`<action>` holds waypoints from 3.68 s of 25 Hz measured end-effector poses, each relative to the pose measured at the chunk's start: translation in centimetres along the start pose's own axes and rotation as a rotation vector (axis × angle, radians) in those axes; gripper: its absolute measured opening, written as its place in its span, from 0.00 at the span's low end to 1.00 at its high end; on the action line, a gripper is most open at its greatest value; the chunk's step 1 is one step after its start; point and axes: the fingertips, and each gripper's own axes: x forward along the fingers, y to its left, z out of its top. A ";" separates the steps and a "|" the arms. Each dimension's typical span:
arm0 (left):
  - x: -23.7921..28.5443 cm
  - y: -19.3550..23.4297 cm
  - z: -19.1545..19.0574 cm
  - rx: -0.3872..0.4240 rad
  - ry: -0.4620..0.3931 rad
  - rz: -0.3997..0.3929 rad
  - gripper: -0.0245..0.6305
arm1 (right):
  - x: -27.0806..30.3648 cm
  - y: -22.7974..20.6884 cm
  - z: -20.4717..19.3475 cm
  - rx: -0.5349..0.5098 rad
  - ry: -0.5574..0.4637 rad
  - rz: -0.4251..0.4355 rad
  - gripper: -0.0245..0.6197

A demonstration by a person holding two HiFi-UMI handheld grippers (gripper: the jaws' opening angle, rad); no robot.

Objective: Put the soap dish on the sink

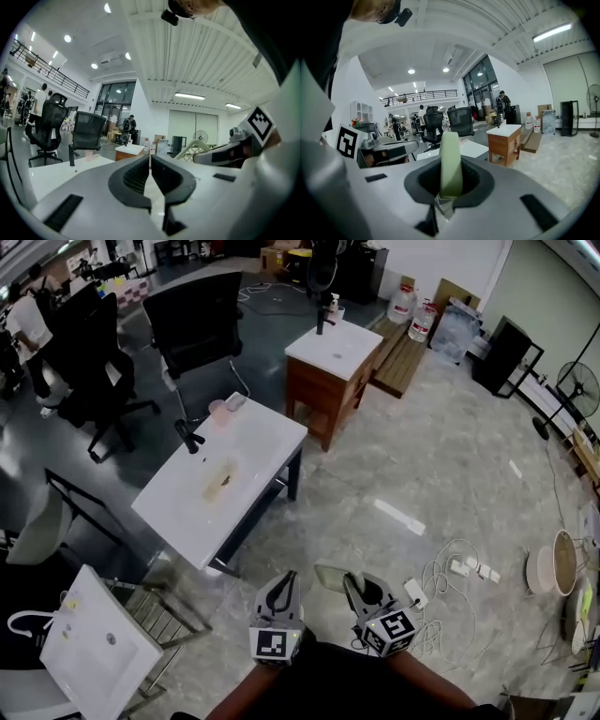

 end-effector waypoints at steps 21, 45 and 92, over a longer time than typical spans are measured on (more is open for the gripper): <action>-1.0 14.9 1.0 -0.095 -0.036 0.219 0.07 | 15.0 3.0 3.2 0.020 0.056 0.064 0.09; 0.5 29.2 0.9 -0.158 0.032 0.713 0.07 | 37.5 5.9 7.3 -0.029 0.158 0.505 0.08; -7.4 47.9 0.0 -0.337 -0.062 1.138 0.07 | 60.5 25.7 2.8 0.141 0.558 0.738 0.09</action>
